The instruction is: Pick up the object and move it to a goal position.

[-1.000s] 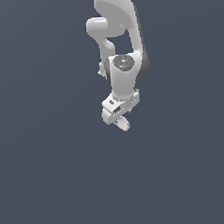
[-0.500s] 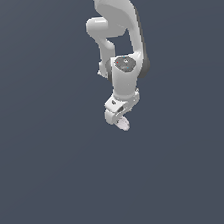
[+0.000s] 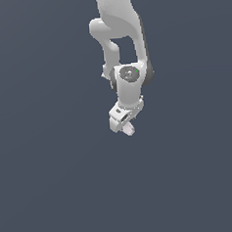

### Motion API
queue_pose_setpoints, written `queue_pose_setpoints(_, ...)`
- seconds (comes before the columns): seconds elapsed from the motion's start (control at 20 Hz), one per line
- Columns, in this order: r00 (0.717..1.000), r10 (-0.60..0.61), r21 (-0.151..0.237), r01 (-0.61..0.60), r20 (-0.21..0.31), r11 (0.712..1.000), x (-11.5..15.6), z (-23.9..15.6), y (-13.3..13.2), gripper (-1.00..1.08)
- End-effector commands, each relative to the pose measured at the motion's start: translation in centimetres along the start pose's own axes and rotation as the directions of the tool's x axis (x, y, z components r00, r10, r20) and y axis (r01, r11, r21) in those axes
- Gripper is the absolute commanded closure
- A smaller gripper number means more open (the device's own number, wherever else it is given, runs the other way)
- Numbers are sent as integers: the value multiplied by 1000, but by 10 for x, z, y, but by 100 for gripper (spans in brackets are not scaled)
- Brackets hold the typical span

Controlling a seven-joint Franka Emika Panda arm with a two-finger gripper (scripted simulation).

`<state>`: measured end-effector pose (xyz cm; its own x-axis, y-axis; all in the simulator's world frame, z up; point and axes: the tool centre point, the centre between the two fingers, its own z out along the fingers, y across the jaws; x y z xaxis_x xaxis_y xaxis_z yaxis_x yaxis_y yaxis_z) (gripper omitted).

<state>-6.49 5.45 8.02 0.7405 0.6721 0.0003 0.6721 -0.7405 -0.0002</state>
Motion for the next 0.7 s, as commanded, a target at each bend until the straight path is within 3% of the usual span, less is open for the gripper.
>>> queue_pose_setpoints(0.0, 1000, -1, 0, 1, 0, 1000, 0, 11, 0, -92)
queue_pose_setpoints(0.3, 1000, -2, 0, 2, 0, 1000, 0, 22, 0, -92)
queue_pose_setpoints(0.35, 1000, -2, 0, 2, 0, 1000, 0, 22, 0, 108)
queue_pose_setpoints(0.65, 1000, -2, 0, 2, 0, 1000, 0, 22, 0, 108)
